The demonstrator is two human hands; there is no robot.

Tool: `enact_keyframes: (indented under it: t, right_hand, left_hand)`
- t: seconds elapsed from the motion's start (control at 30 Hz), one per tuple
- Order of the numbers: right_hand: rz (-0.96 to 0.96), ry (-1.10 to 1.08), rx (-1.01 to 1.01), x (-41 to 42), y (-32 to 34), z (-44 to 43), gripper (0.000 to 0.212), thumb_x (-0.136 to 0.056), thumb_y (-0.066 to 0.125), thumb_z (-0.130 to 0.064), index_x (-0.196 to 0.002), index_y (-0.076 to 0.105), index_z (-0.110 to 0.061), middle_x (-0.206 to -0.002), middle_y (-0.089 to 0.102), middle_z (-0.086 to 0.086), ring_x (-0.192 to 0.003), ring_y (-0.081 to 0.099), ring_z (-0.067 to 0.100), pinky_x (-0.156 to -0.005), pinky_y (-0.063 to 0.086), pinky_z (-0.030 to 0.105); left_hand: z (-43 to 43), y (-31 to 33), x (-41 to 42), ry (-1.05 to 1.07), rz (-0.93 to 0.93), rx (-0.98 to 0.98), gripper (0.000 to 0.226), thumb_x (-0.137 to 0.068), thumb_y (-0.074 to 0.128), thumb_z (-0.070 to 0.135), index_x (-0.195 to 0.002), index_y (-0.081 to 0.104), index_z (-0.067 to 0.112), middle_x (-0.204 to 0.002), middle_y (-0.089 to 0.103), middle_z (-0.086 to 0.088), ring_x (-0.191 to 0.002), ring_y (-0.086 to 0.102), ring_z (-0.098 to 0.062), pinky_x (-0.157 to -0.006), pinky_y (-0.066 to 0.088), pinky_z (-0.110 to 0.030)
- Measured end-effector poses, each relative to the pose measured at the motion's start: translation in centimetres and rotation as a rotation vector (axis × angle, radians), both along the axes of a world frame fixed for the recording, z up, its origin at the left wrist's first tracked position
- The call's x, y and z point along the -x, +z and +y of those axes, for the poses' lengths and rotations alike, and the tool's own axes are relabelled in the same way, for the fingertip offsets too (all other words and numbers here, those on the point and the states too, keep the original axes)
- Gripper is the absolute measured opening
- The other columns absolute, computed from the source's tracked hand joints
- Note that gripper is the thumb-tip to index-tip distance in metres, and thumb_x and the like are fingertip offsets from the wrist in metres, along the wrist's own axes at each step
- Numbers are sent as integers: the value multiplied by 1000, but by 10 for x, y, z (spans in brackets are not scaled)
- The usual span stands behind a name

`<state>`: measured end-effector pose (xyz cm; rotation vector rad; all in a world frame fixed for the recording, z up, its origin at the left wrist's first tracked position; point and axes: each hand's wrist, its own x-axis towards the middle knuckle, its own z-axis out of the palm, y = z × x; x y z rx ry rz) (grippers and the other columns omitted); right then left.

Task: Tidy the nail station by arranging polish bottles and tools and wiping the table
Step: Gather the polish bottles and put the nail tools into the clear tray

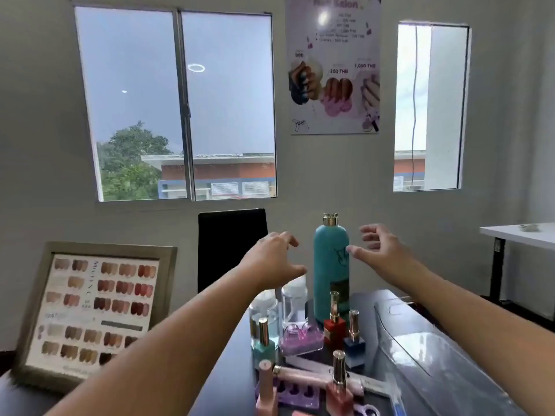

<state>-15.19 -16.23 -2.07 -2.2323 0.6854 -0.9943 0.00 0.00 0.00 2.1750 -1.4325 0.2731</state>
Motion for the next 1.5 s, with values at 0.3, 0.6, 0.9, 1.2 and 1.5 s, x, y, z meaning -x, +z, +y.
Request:
enact_keyframes:
  t: [0.3,0.6,0.9,1.2,1.5]
  right_hand:
    - [83,258,-299,-68,-20,-62,92,-63,84,-33,-136,29,-24,-119,52,2,-106,57,19,-88,54,39]
    - [-23,85,-118,-69,-19,-85,76,-60,86,-27,-116,34,-29,-101,48,-4,-88,53,10,-61,48,22]
    - [-32,-180,-67,-17,-8,-137,80,-62,84,-33,-123,34,-21,-113,53,6,-101,56,25,-84,53,44]
    - [-2,-175,-83,-16,-22,-157,80,-64,83,-35,-123,31,-23,-113,51,6,-99,55,23,-78,53,37]
    - [38,-129,-153,-10,-19,-140,91,-68,80,-39,-137,22,-26,-129,47,10,-112,52,27,-88,49,40]
  left_hand:
    - [-75,-21,-47,-1,-193,-553,64,-70,78,36,-127,52,21,-126,57,-4,-112,52,-24,-82,40,-28]
    - [-108,-5,-55,-57,-231,-522,59,-65,81,37,-118,60,22,-117,59,-2,-100,53,-20,-77,38,-24]
    - [-192,-14,-23,-162,-174,-379,56,-69,78,37,-118,59,20,-121,56,-4,-109,51,-23,-81,36,-26]
    - [-235,-29,-11,-193,-182,-421,55,-73,75,38,-122,57,19,-124,55,-4,-111,49,-22,-82,36,-27]
    - [-207,-23,-15,-132,-183,-466,78,-77,70,44,-141,33,18,-144,42,-7,-129,41,-28,-103,34,-35]
